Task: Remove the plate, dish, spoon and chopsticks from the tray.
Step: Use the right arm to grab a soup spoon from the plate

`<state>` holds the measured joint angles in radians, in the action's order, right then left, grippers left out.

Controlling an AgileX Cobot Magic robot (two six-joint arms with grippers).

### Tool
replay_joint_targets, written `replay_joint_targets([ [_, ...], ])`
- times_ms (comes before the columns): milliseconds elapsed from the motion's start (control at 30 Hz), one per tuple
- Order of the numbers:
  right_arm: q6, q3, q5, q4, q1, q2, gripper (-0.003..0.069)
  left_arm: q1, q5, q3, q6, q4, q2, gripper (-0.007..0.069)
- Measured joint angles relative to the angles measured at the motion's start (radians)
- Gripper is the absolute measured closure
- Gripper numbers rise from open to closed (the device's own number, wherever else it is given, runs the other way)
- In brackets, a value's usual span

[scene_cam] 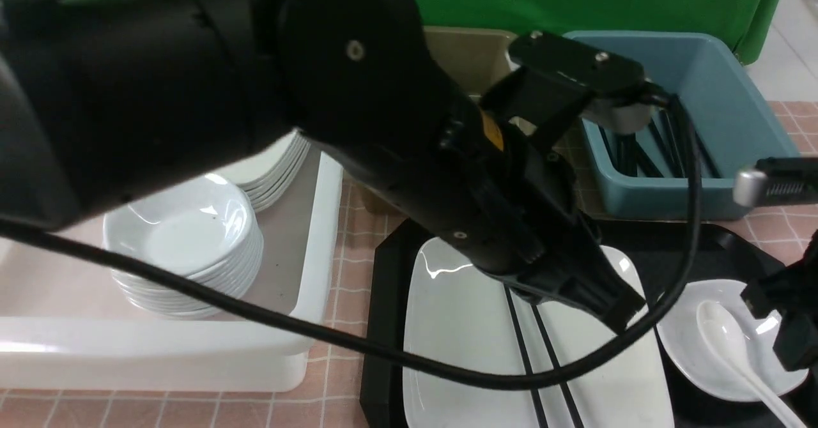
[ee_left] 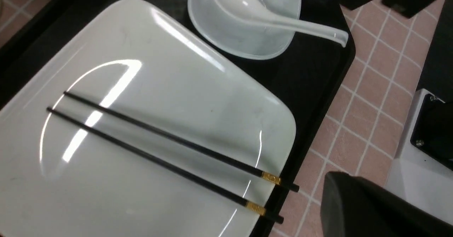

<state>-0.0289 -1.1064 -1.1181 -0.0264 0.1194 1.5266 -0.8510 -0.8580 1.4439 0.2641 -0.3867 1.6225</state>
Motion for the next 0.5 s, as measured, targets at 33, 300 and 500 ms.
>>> replay_joint_targets([
  [33,-0.001,0.000,0.004,0.000,-0.003,0.019,0.0442,0.000,0.000,0.001,0.010,-0.005,0.009,0.0629],
  [300,-0.001,-0.002,0.184,-0.012,-0.006,0.181,0.0151,0.000,0.042,0.005,0.043,-0.005,0.061,0.0628],
  [500,0.039,-0.002,0.211,-0.078,-0.006,0.263,0.0140,0.000,0.108,0.005,0.044,-0.005,0.063,0.0628],
])
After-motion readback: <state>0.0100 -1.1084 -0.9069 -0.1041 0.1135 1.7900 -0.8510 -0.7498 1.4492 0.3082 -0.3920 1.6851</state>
